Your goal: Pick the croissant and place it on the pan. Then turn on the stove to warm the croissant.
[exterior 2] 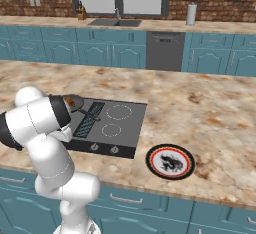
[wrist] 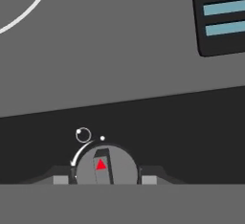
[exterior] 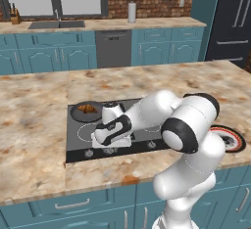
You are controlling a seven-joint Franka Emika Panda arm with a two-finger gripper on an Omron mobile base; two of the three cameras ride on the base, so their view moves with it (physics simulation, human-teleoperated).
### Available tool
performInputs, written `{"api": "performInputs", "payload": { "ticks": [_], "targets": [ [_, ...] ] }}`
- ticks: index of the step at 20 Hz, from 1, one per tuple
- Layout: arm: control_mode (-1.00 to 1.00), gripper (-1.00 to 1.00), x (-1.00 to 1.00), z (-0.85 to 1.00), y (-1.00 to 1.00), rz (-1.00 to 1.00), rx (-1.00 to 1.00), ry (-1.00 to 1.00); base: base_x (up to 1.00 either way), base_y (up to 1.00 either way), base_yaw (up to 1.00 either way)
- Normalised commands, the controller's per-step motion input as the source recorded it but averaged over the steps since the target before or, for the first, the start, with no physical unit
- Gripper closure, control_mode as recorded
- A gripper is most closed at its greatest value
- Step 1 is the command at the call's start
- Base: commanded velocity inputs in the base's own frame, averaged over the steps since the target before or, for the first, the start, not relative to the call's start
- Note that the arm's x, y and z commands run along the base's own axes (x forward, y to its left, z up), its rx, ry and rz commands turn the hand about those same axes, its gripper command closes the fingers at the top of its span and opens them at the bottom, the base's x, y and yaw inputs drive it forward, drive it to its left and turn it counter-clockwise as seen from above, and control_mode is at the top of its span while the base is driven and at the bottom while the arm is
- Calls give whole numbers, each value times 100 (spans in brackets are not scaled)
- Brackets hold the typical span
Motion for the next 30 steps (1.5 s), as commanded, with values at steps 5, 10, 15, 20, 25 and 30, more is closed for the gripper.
{"api": "performInputs", "payload": {
  "ticks": [5, 10, 15, 20, 25, 30],
  "targets": [
    [-100, 100, 0, 0, 0, 3, 0, 1, 0, 0, 0],
    [-100, 100, 0, -3, 0, 11, 0, 0, 0, 0, 0],
    [-100, 100, 0, -4, 0, 17, 0, 0, 0, 0, 0],
    [-100, 100, 0, -4, 0, 21, 0, 0, 0, 0, 0],
    [-100, 100, -2, -12, 0, 20, 0, 0, 0, 0, 0],
    [-100, 100, -12, -18, -3, 19, 3, -3, 0, 0, 0]
  ]
}}
